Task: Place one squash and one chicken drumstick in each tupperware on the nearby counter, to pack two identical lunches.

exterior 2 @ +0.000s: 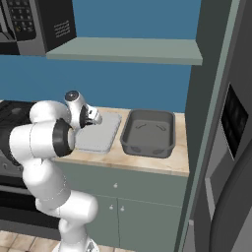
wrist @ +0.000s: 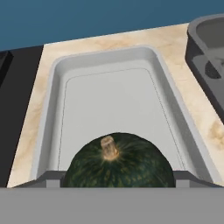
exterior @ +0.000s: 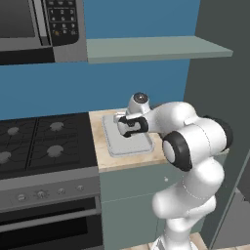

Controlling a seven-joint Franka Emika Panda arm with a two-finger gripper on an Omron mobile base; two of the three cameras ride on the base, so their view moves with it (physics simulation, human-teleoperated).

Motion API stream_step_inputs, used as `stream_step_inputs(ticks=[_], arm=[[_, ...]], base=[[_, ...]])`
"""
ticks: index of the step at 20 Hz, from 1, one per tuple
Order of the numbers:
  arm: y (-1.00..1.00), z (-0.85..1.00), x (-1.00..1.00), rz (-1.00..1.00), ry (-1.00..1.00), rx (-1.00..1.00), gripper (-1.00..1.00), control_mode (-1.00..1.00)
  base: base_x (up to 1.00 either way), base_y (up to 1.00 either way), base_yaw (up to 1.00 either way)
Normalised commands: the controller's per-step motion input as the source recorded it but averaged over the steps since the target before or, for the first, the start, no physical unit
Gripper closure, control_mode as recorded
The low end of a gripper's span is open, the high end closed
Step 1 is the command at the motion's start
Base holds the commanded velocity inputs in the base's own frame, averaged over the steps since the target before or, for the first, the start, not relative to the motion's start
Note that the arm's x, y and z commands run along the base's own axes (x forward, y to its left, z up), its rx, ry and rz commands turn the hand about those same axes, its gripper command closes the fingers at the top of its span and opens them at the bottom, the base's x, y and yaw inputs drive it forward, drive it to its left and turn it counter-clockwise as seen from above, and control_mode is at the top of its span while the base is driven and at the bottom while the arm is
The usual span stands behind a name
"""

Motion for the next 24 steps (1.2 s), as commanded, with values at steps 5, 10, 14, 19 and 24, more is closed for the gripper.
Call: stream_step_inputs(ticks=[5,10,14,19,24], arm=[[0.04,-0.30,0.71,0.00,0.02,0.00,1.00,-1.00],[0.05,-0.30,0.66,0.00,0.06,0.00,1.00,-1.00],[0.09,-0.37,0.57,0.00,0.08,0.00,1.00,-1.00],[0.07,-0.32,0.64,0.00,0.05,0.00,1.00,-1.00],[0.03,-0.30,0.63,0.00,0.02,0.00,-1.00,-1.00]], base=[[0.00,0.00,0.00],[0.00,0.00,0.00],[0.00,0.00,0.00],[0.00,0.00,0.00],[0.00,0.00,0.00]])
